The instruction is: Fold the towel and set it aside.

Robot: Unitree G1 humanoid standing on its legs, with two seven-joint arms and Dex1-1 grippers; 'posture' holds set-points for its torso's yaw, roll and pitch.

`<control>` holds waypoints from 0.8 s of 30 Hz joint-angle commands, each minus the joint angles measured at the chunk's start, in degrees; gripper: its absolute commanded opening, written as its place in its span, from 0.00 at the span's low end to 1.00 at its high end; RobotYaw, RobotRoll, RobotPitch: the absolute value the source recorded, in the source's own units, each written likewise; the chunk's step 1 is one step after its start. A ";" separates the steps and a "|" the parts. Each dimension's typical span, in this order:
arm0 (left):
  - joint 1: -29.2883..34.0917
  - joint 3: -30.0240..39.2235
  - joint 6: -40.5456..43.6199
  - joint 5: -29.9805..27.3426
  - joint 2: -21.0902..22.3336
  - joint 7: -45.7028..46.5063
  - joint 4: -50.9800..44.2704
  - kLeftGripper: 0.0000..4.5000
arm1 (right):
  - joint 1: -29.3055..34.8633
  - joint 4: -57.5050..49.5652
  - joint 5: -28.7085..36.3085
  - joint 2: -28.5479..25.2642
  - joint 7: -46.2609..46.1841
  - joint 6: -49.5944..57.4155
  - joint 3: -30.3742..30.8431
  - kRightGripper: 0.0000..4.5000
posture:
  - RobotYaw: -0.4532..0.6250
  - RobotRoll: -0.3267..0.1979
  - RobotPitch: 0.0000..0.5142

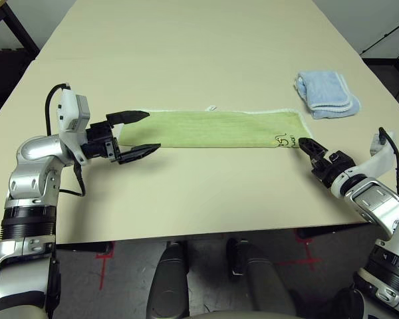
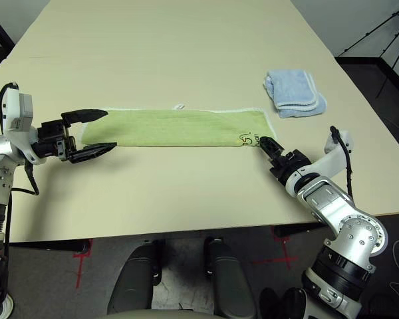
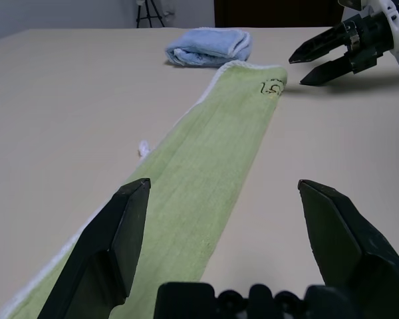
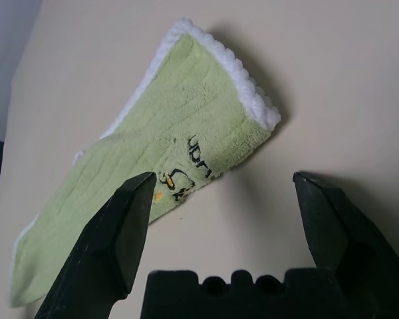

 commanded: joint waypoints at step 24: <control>-1.52 -1.56 2.33 0.90 2.68 -1.01 -1.20 1.00 | -7.79 18.39 -7.96 0.30 2.58 -10.62 11.19 1.00 | 0.53 0.62 0.43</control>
